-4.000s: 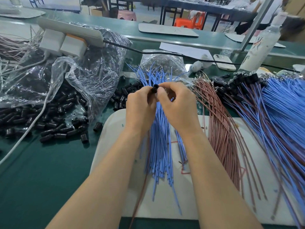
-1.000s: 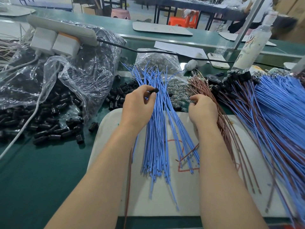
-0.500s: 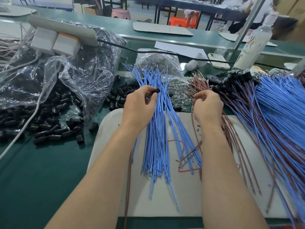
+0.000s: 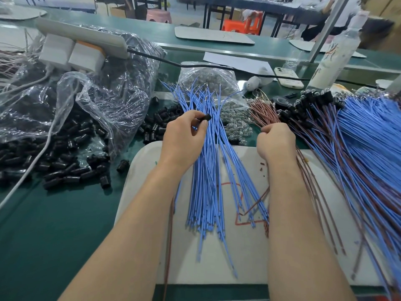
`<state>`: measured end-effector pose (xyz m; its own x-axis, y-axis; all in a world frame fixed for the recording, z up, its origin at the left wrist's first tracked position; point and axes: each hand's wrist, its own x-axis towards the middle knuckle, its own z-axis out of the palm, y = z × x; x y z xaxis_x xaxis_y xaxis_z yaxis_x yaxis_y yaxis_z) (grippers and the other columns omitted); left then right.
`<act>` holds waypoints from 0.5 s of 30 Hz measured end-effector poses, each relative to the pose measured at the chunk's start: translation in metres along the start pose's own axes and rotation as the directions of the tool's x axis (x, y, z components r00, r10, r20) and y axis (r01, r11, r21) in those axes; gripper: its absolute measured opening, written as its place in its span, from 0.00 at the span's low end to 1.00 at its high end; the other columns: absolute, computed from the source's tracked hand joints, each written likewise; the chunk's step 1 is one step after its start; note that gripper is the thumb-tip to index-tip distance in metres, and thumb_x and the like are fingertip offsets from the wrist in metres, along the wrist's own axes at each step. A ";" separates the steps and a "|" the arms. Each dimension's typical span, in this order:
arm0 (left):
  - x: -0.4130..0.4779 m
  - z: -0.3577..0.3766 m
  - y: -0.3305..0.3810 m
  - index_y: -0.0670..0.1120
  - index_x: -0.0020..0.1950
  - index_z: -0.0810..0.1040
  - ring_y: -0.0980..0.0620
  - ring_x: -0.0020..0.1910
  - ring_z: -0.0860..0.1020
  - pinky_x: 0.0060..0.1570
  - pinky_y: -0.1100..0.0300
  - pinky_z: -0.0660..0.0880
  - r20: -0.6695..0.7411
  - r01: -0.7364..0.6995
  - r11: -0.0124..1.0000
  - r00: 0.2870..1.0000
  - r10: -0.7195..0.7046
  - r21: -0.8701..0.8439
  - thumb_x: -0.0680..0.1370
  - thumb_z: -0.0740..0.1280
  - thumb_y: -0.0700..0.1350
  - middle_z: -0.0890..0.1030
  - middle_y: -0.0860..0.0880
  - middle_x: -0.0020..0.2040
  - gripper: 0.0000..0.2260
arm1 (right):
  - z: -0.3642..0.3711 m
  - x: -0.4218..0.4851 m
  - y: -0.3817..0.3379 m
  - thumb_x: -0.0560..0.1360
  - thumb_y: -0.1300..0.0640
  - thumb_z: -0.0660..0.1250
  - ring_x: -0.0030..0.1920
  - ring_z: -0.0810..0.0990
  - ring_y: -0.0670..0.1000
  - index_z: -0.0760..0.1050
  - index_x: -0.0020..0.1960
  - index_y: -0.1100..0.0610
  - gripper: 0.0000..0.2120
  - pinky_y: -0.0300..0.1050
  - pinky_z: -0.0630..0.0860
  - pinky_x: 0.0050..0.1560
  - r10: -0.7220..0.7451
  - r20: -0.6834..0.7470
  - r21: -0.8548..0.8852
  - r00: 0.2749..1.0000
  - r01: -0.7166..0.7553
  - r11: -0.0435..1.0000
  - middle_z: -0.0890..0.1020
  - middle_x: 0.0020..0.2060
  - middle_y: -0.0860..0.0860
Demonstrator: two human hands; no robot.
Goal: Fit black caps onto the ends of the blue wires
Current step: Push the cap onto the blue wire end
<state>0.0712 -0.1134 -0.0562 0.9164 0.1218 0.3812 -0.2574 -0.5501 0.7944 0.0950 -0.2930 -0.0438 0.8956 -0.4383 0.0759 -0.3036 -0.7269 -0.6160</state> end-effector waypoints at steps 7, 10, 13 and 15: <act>0.001 0.000 0.001 0.47 0.55 0.79 0.63 0.36 0.74 0.36 0.78 0.67 0.007 0.026 1.000 1.000 -0.026 0.001 0.79 0.65 0.43 0.79 0.55 0.40 0.07 | 0.015 -0.005 0.000 0.74 0.70 0.59 0.57 0.76 0.53 0.76 0.64 0.54 0.22 0.39 0.67 0.46 -0.147 0.001 -0.016 0.989 0.147 0.989 0.78 0.59 0.53; 0.001 -0.001 0.002 0.47 0.56 0.79 0.62 0.37 0.74 0.36 0.76 0.68 0.012 0.029 1.000 1.000 -0.029 0.003 0.79 0.65 0.43 0.80 0.53 0.41 0.08 | 0.018 -0.004 0.000 0.75 0.67 0.62 0.55 0.76 0.53 0.78 0.59 0.55 0.16 0.40 0.68 0.46 -0.154 -0.017 -0.039 0.988 0.154 0.987 0.78 0.58 0.53; 0.000 -0.002 0.003 0.46 0.58 0.78 0.58 0.40 0.76 0.40 0.72 0.70 0.014 0.024 1.000 1.000 -0.024 0.003 0.78 0.66 0.43 0.79 0.53 0.42 0.09 | 0.020 -0.004 0.001 0.77 0.63 0.64 0.54 0.76 0.53 0.78 0.53 0.55 0.08 0.41 0.67 0.45 -0.143 -0.029 -0.046 0.989 0.141 0.989 0.79 0.56 0.54; 0.000 -0.002 0.004 0.46 0.58 0.78 0.54 0.43 0.78 0.46 0.67 0.72 0.023 0.020 1.000 1.000 -0.020 0.008 0.78 0.66 0.42 0.79 0.52 0.43 0.09 | 0.020 -0.004 0.000 0.77 0.61 0.63 0.53 0.76 0.54 0.76 0.54 0.56 0.07 0.42 0.67 0.45 -0.133 -0.017 -0.046 0.991 0.132 0.990 0.79 0.55 0.54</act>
<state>0.0692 -0.1140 -0.0520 0.9282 0.1140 0.3543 -0.2366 -0.5541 0.7981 0.0983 -0.2812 -0.0601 0.9223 -0.3467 0.1708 -0.1973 -0.8022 -0.5635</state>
